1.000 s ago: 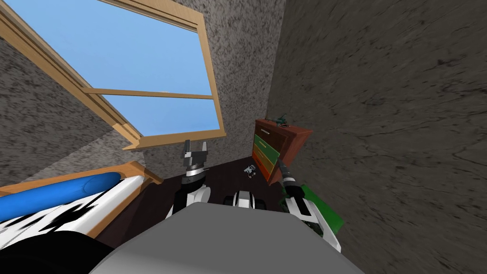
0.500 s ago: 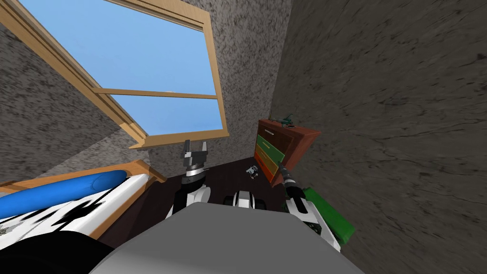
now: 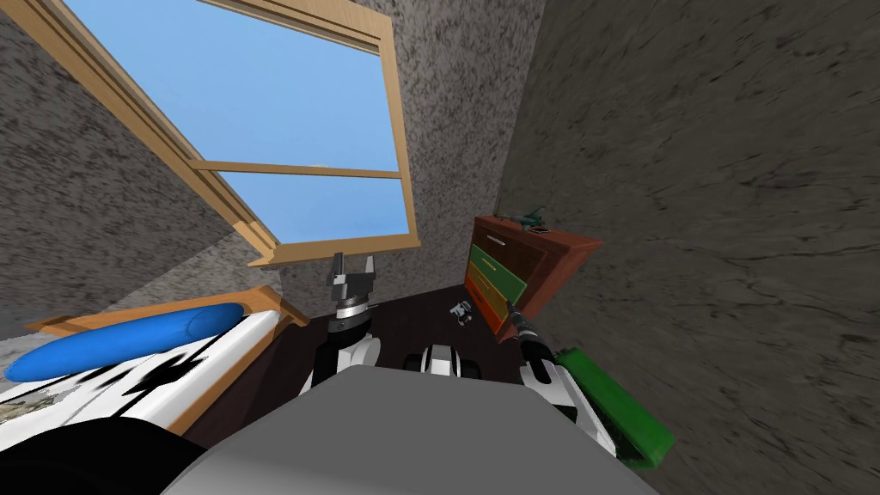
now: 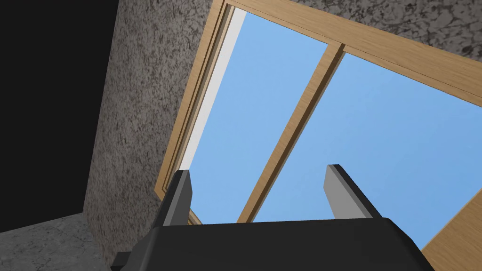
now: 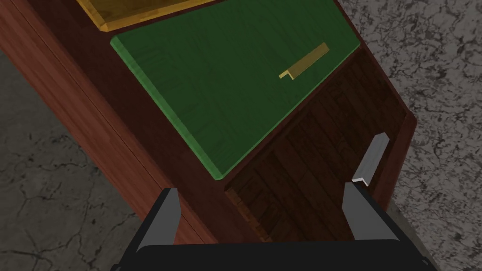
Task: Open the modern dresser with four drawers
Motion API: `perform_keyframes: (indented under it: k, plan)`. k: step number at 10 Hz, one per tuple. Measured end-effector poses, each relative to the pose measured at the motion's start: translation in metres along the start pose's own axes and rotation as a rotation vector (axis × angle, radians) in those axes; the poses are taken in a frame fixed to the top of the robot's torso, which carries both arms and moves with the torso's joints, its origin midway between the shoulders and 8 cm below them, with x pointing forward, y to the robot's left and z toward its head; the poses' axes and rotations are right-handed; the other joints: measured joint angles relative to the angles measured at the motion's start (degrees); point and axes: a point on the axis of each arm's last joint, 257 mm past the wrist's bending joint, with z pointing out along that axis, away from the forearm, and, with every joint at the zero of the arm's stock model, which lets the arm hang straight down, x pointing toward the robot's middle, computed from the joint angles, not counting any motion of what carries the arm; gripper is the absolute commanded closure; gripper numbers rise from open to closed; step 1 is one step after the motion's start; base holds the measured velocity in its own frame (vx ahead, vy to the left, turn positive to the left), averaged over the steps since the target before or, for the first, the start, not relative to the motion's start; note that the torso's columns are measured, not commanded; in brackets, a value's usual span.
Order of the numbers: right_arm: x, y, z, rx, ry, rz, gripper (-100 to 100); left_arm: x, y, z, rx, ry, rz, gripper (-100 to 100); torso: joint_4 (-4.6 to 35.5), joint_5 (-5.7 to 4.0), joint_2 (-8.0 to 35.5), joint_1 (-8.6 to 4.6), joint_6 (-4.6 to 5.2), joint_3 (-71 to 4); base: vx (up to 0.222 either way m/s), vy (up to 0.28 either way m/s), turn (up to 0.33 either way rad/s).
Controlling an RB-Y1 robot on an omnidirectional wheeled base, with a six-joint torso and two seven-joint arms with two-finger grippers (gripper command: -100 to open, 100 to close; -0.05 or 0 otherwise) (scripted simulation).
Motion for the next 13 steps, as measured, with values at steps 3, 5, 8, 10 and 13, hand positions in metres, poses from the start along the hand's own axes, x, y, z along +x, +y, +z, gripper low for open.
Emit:
perform_keyframes:
  k: [3,5,8,10,13]
  plan:
    - [0.006,-0.047,-0.001,0.126,0.022,-0.119,-100,0.000,0.000,0.000,0.000,0.000,0.000,0,0.0,0.01,-0.1,0.09,-0.02,0.0,0.052,0.081,0.064]
    - [0.007,-0.083,-0.001,0.217,0.035,-0.191,-100,0.000,0.000,0.000,0.000,0.000,0.000,0,0.0,0.00,-0.1,0.04,-0.02,0.0,0.064,0.073,0.092]
    - [0.007,-0.122,-0.006,0.333,0.055,-0.300,-100,0.000,0.000,0.000,0.000,0.000,0.000,0,0.0,0.00,0.0,0.01,0.01,0.0,0.068,0.068,0.098]
    - [0.008,-0.154,-0.016,0.419,0.070,-0.368,-100,0.000,0.000,0.000,0.000,0.000,0.000,0,0.0,0.00,0.0,0.01,0.01,0.0,0.079,0.056,0.091]
    - [-0.004,-0.193,-0.024,0.534,0.091,-0.477,-100,0.000,0.000,0.000,0.000,0.000,0.000,0,0.0,-0.01,-0.1,-0.02,-0.02,0.0,0.084,0.034,0.093]
